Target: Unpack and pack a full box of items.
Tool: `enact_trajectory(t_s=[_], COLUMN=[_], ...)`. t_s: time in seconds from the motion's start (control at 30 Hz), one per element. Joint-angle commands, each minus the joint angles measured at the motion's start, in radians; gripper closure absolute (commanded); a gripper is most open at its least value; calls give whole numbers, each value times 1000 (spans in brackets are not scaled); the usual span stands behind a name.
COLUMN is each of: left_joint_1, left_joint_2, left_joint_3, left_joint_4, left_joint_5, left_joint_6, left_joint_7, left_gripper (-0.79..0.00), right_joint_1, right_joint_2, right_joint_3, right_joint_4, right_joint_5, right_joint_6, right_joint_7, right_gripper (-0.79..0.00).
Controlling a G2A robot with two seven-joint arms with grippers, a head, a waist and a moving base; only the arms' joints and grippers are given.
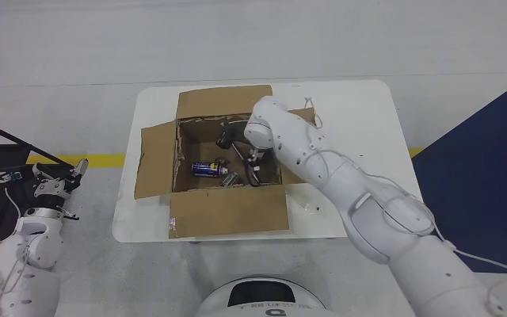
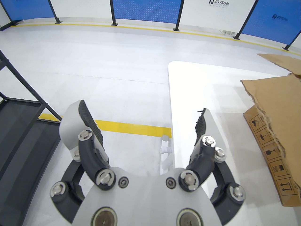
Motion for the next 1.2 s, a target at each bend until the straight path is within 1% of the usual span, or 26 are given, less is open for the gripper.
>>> enact_trajectory(t_s=[0.0,0.13,0.27,0.4,0.53,0.7,0.8,0.9,0.97,1.03,1.17], left_joint_1=[0,0,0,0,0,0,0,0,0,0,0], left_joint_2=[0,0,0,0,0,0,0,0,0,0,0], left_joint_3=[0,0,0,0,0,0,0,0,0,0,0], left_joint_4=[0,0,0,0,0,0,0,0,0,0,0], left_joint_5=[0,0,0,0,0,0,0,0,0,0,0], left_joint_6=[0,0,0,0,0,0,0,0,0,0,0], left_joint_7=[0,0,0,0,0,0,0,0,0,0,0], left_gripper=[-785,-785,-785,-785,-785,-785,-785,-785,-785,-785,-785], right_joint_1=[11,27,36,36,19,-27,-77,-168,-262,-377,-612], right_joint_2=[-14,-36,-55,-62,-42,3,41,95,136,174,232], right_joint_3=[-12,-30,-47,-53,-30,30,95,189,268,351,517], right_joint_4=[26,66,92,26,-60,-172,-288,-488,-662,-839,-1150], right_joint_5=[-2,-18,-39,-66,-104,-152,-164,-217,-289,-374,-493], right_joint_6=[7,29,59,79,107,123,108,109,130,144,137], right_joint_7=[-5,-14,-15,-37,-64,-103,-146,-174,-177,-170,-210], right_gripper=[-194,0,0,0,0,0,0,0,0,0,0])
